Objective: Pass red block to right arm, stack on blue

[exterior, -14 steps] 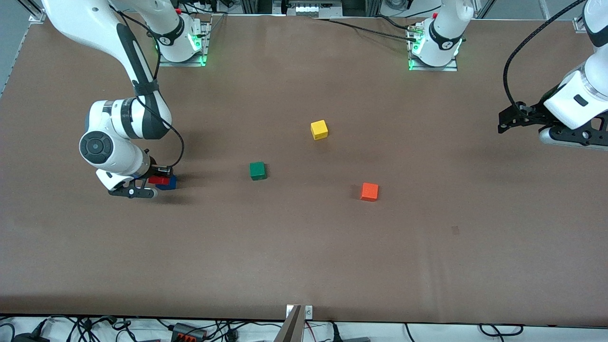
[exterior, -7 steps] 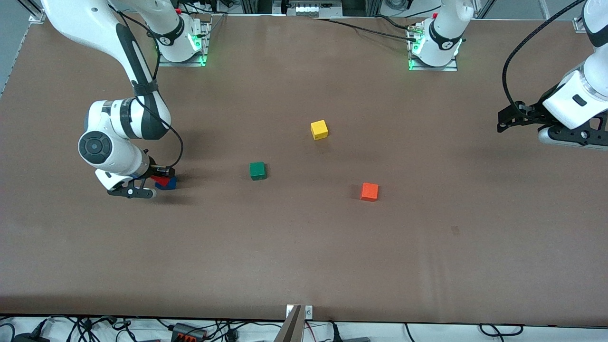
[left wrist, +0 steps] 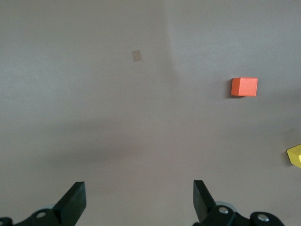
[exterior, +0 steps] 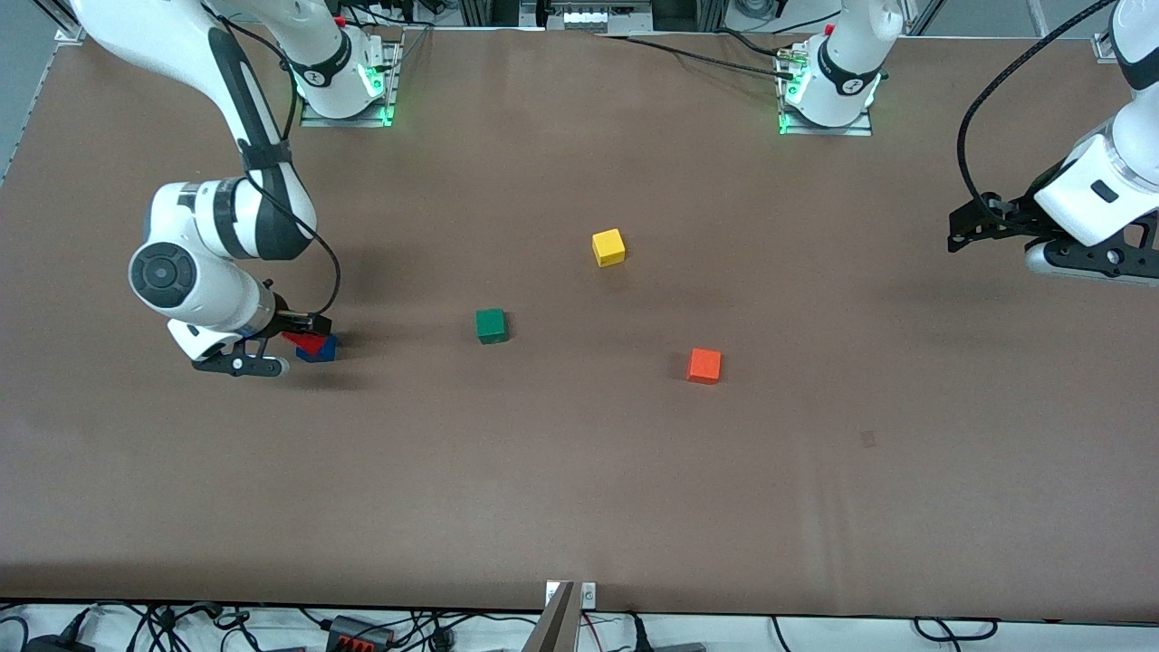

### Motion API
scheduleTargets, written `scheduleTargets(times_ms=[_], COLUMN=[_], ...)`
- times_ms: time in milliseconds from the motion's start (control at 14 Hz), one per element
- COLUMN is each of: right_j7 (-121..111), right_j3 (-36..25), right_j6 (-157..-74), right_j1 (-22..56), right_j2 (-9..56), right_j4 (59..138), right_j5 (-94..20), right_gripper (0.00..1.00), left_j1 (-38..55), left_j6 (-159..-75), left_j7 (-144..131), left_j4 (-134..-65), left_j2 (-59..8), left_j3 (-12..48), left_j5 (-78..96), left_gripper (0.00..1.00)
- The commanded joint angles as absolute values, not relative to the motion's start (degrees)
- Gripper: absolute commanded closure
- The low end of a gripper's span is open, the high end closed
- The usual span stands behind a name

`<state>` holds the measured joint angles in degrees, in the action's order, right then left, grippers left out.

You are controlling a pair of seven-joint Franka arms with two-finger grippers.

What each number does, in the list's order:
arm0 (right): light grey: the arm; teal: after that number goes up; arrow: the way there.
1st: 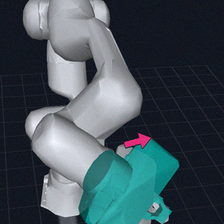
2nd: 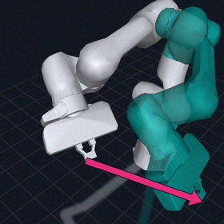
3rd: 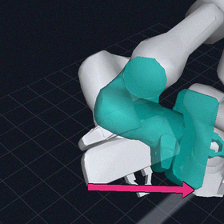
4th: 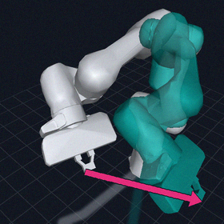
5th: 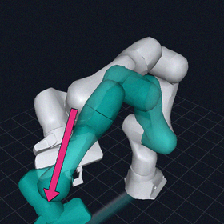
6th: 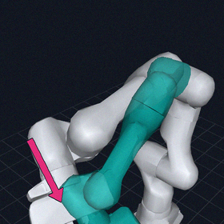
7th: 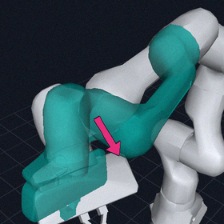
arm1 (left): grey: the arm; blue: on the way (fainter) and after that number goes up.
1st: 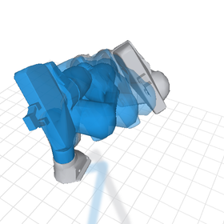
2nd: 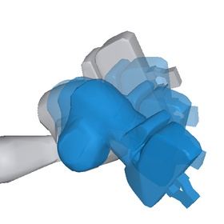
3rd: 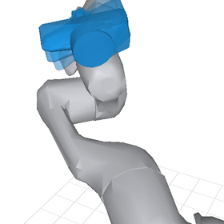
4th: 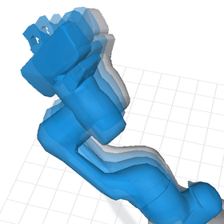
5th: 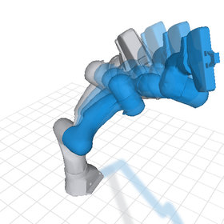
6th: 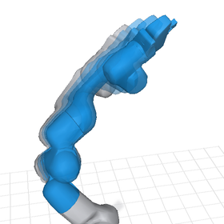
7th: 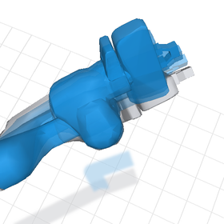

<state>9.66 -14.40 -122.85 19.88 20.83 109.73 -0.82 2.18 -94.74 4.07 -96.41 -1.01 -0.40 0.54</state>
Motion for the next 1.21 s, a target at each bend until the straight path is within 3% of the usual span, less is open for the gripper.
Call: scheduleTargets(times_ms=[0,500,1143], right_j7=[9.6,8.6,2.3], right_j3=[-14.5,-15.7,-16.5], right_j6=[-117.5,-99.9,-91.8], right_j1=[19.6,18.8,11.7], right_j2=[18.1,17.6,15.5], right_j4=[105.7,85.9,77.1], right_j5=[-1.3,-1.2,-1.4], right_gripper=[0.0,0.0,0.0], left_j1=[2.3,2.5,2.6], left_j6=[-93.9,-94.4,-94.0], left_j7=[4.2,4.3,4.3], left_j4=[-95.9,-95.7,-95.2], left_j2=[-0.8,-0.8,-0.9], left_j3=[-0.4,-0.4,-0.4], left_j5=[1.6,1.0,0.9], left_gripper=[0.0,0.0,0.0])
